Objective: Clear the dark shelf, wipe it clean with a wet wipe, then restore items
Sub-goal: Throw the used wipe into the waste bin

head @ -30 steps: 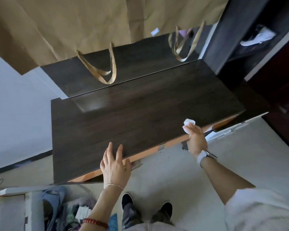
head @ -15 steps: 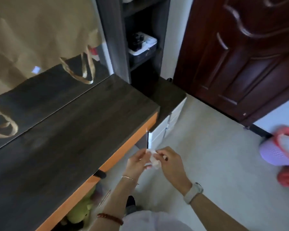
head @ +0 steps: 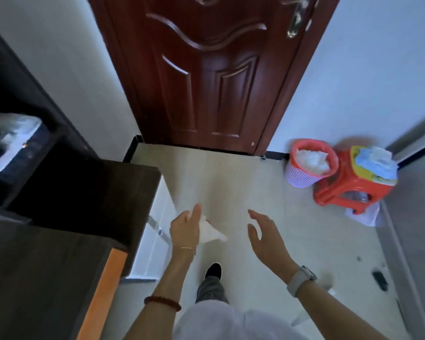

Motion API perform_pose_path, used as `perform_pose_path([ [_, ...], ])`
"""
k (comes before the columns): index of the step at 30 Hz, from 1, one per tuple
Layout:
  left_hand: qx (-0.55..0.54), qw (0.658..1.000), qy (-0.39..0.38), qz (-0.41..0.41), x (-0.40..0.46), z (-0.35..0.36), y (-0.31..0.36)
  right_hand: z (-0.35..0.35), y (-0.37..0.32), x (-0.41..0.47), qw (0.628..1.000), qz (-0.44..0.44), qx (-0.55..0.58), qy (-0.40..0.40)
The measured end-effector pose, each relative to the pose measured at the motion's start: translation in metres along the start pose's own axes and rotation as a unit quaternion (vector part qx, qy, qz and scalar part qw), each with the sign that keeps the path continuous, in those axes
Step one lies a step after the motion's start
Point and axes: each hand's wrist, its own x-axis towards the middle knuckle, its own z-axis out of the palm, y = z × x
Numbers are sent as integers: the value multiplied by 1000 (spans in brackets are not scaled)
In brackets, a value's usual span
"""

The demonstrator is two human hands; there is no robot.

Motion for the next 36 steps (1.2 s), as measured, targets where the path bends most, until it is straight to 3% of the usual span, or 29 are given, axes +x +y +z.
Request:
perform_pose_path([
  [6,139,984,-80,81,62,81,53,-49,47,55,993,96,-65,22],
  [8,206,964,-132,108,78,140,70,-76,81,72,983,158,-64,68],
  [11,261,943,-145,149,88,169,83,-91,96,83,977,184,-68,78],
  [14,336,900,-203,191,103,244,103,-123,137,107,965,233,-55,111],
  [17,347,877,-273,187,121,324,118,-156,188,144,956,260,-50,129],
  [20,343,865,-305,202,141,409,129,-196,248,195,950,270,-37,153],
  [23,361,858,-277,237,161,494,143,-240,308,251,950,265,-61,154],
  [29,399,803,-302,324,205,658,167,-323,405,354,956,234,-140,108],
  [36,443,759,-360,313,285,791,146,-317,518,446,954,249,-134,97],
])
